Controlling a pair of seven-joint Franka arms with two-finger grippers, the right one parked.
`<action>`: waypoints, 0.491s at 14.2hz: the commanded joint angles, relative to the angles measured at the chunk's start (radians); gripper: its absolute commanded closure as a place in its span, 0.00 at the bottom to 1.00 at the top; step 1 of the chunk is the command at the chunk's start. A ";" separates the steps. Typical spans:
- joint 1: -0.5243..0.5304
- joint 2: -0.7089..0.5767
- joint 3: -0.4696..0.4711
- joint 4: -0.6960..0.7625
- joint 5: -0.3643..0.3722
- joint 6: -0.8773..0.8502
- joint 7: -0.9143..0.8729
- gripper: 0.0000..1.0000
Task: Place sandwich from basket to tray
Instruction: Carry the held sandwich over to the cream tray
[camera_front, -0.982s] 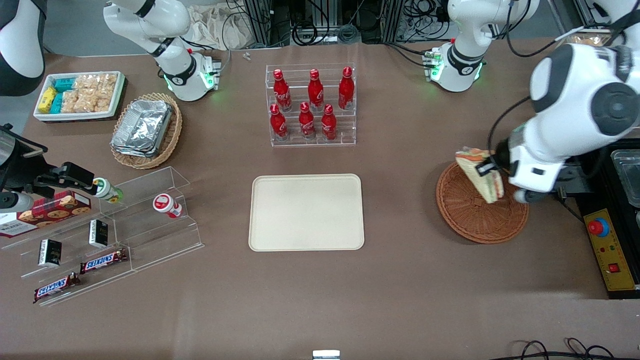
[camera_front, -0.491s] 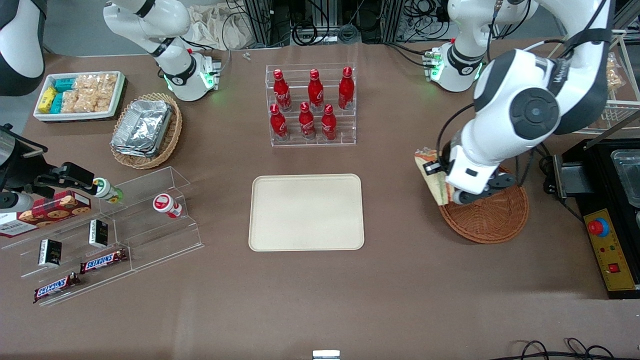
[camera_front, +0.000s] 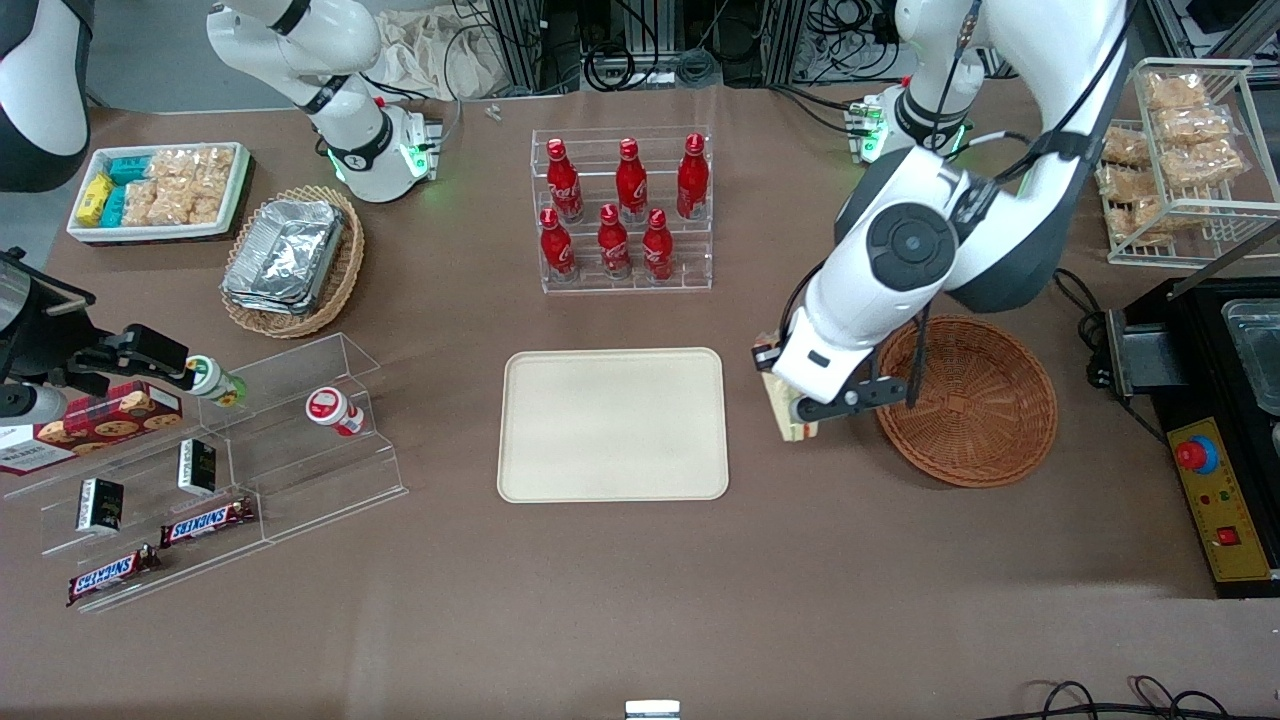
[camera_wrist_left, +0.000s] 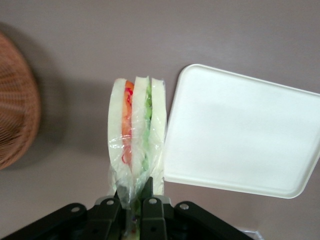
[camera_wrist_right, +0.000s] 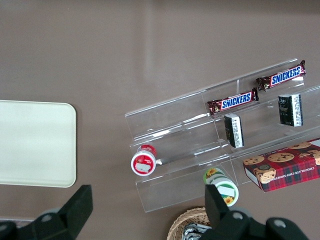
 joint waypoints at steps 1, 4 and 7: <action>-0.046 0.077 -0.013 0.039 0.066 0.054 -0.018 1.00; -0.086 0.149 -0.015 0.040 0.146 0.094 -0.014 1.00; -0.123 0.226 -0.015 0.039 0.152 0.196 -0.026 1.00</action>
